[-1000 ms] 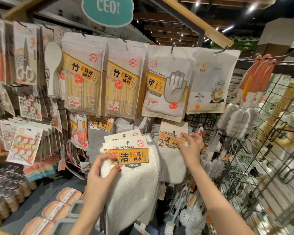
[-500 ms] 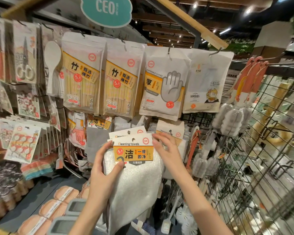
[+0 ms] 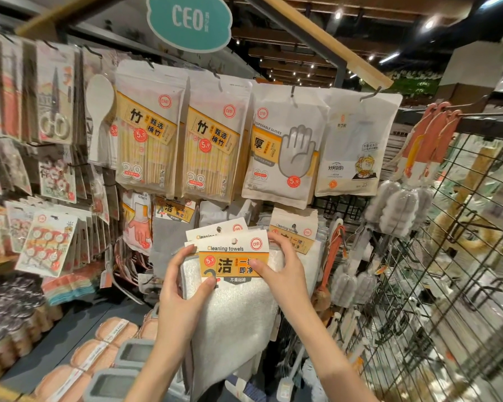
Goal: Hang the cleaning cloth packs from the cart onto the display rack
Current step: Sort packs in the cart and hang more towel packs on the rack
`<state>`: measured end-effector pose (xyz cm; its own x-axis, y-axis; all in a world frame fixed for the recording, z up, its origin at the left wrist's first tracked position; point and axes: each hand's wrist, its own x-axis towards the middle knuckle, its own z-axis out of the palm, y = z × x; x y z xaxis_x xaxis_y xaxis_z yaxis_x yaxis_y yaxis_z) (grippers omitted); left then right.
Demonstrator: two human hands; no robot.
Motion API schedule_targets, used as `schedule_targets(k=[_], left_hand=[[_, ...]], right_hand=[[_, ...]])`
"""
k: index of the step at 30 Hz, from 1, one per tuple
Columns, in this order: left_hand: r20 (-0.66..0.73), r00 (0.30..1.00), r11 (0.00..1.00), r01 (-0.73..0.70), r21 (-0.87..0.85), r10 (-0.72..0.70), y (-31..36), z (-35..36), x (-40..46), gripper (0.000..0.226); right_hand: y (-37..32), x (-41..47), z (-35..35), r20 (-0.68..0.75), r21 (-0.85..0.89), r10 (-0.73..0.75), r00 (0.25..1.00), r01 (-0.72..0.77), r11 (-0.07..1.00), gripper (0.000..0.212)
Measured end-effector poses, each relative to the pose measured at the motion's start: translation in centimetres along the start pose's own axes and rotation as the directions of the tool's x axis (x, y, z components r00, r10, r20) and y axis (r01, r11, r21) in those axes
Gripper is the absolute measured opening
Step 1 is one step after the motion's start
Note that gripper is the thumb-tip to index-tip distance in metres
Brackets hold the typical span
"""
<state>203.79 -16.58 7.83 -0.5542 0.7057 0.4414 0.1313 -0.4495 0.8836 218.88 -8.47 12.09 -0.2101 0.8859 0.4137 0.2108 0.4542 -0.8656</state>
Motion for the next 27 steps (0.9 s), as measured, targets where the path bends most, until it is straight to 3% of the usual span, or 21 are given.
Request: schedule_targets(k=[8,14,21,27], left_hand=[[-0.003,1.0,0.989,0.021,-0.148,-0.022,0.4,-0.3,0.1,0.048],[-0.006,1.0,0.989,0.019,-0.147,-0.02,0.0,-0.6,0.5,0.035],[-0.027,0.999,0.997,-0.02,-0.074,0.018,-1.0,-0.9,0.9,0.058],[-0.034,0.999,0.998,-0.003,-0.068,0.001,-1.3,-1.4,1.1,0.06]], right_hand=[[0.6,0.3,-0.2,-0.023,0.138,0.021,1.0,-0.017,0.99,0.052],[1.5,0.6,-1.7,-0.09,0.185,0.041,0.995,-0.023,0.983,0.044],[4.5,3.0,-4.7,-0.254,0.237,0.148,0.956,-0.087,0.968,0.044],[7.4,5.4,-5.7,-0.346,0.199,0.219,0.912,-0.157,0.967,0.039]])
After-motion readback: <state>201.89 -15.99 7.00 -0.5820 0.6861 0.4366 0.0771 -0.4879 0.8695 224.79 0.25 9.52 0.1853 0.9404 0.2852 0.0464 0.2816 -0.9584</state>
